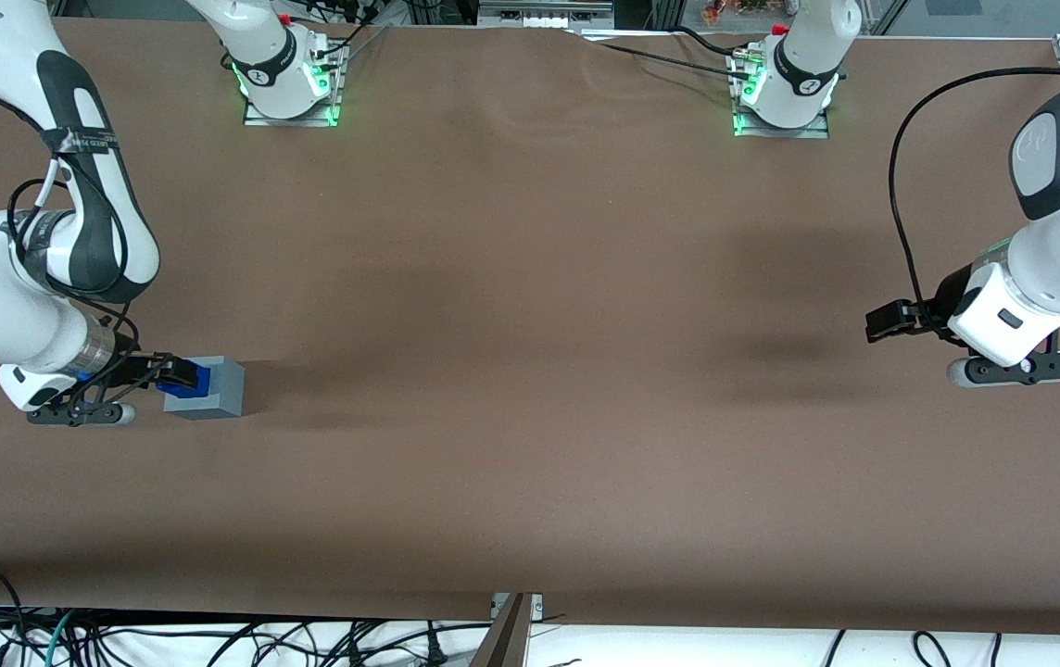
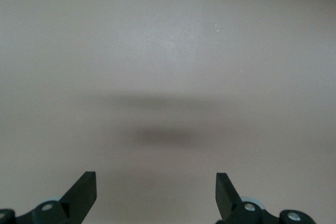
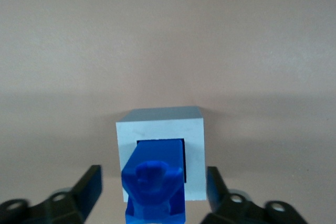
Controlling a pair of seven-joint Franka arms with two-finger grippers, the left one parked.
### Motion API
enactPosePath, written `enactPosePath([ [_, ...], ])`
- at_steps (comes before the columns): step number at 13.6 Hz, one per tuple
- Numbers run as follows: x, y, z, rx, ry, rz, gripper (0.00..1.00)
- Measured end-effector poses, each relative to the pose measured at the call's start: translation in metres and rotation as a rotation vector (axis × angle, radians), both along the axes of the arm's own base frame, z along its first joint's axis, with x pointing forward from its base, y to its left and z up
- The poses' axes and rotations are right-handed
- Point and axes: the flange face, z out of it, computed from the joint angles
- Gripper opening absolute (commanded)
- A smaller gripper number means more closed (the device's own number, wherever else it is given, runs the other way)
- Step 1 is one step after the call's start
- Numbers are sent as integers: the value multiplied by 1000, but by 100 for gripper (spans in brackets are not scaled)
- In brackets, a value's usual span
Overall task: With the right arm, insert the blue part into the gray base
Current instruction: 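Lower the blue part into the gray base and press it down, then open the right gripper and withdraw it up from the base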
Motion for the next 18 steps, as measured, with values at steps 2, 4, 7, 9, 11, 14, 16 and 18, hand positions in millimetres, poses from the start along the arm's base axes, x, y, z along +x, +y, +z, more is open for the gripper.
enactPosePath([
  [2, 0, 4, 18, 0, -19, 6, 99],
  [4, 0, 12, 47, 1, -28, 19, 99],
  [7, -6, 35, 120, 5, -15, 43, 99],
  [9, -24, 49, 169, 6, 9, 46, 99],
  [11, -47, 53, 205, 2, 20, 52, 99],
  [14, -75, 55, 219, -6, 25, 53, 99],
  [16, -79, 55, 220, -7, 26, 54, 99],
  [18, -79, 55, 223, -7, 23, 54, 99],
])
